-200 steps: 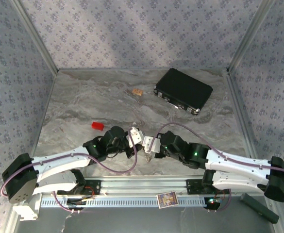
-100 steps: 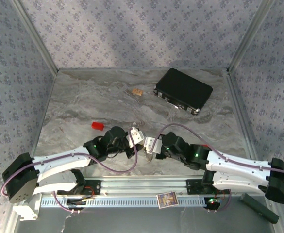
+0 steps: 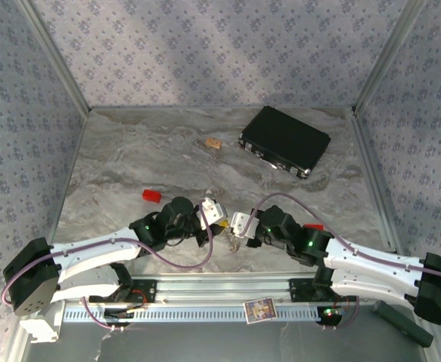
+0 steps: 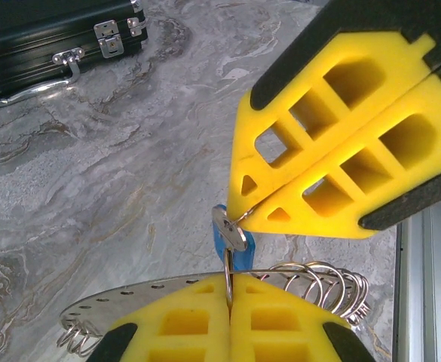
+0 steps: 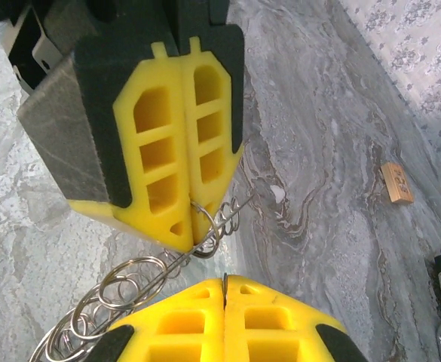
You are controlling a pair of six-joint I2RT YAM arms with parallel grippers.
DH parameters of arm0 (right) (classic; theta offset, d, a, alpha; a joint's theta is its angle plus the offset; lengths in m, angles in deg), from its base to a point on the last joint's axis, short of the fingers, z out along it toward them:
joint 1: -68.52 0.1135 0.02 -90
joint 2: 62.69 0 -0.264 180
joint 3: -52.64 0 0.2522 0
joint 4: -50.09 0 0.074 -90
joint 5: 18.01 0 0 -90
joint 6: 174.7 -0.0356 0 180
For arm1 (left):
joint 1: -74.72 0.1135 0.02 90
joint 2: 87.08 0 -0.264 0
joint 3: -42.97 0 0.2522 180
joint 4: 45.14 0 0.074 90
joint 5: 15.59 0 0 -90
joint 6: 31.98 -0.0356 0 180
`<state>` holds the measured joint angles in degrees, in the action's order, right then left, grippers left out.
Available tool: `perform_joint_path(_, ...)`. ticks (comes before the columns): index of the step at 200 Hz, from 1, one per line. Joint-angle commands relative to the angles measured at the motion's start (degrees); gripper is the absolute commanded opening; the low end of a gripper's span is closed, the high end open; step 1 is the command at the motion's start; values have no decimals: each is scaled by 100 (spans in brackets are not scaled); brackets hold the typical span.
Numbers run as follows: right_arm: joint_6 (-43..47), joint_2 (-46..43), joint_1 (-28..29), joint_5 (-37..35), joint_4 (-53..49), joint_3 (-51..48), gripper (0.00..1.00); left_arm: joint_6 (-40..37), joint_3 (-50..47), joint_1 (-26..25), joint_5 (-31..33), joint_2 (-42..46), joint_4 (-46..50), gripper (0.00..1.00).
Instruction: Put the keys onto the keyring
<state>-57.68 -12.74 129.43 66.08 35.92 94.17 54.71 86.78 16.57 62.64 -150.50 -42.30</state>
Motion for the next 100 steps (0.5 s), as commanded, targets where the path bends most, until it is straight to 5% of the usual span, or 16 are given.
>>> perform_joint_path(1, -18, -160, -83, 331, 308, -114, 0, 100, -32, -12, -163, 84, -290, 0)
perform_joint_path(100, -87, -262, -303, 558, 802, -392, 0, 133, -27, 14, -219, 41, -348, 0)
